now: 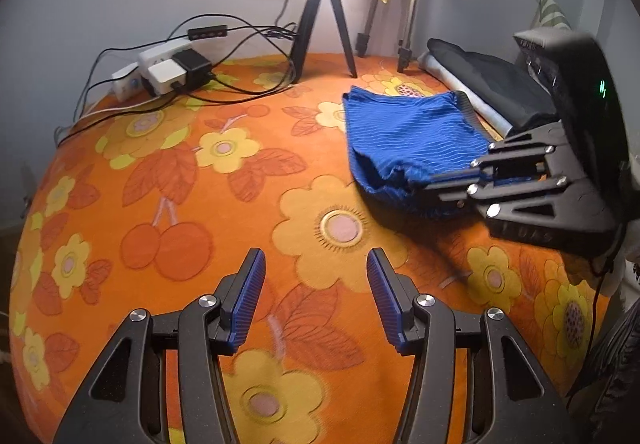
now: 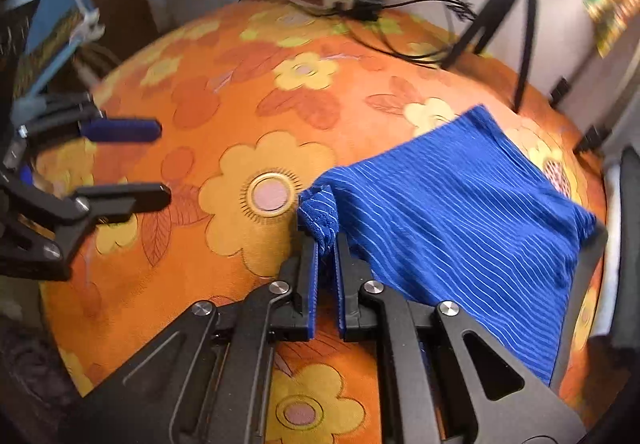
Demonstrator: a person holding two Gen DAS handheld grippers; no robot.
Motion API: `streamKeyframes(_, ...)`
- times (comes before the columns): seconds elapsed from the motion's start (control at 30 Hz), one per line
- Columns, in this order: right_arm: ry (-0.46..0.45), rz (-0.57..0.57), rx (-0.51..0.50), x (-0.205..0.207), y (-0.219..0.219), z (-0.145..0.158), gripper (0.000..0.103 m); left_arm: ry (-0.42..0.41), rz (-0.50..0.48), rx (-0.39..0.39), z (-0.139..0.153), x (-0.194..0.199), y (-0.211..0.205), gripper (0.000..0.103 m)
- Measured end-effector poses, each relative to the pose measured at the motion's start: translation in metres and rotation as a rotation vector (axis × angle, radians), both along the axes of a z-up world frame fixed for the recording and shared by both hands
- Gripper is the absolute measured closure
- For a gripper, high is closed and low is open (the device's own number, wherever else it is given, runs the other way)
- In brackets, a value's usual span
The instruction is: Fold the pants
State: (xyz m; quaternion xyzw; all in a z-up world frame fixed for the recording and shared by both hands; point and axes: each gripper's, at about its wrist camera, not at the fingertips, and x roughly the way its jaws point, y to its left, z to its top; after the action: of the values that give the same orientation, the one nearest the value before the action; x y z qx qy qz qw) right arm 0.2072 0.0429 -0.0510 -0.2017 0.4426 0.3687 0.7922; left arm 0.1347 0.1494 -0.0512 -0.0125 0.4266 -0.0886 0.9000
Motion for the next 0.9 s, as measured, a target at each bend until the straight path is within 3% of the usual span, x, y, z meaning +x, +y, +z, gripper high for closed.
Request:
streamKeyframes(0.4,0.09,-0.163,0.212,0.039,-0.07,0.029,0.096,0.036,-0.096,-0.023,-0.01,0.065,-0.047,0.054)
streamKeyframes(0.7,0.085,-0.21,0.299,0.047,-0.114,0.037,0.096,0.051,-0.102,0.007,-0.02,0.121,-0.067,0.058)
streamKeyframes(0.9,0.047,-0.337,0.328,0.047,-0.165,0.041,0.096,-0.006,-0.147,-0.028,-0.006,0.147,-0.102,0.058)
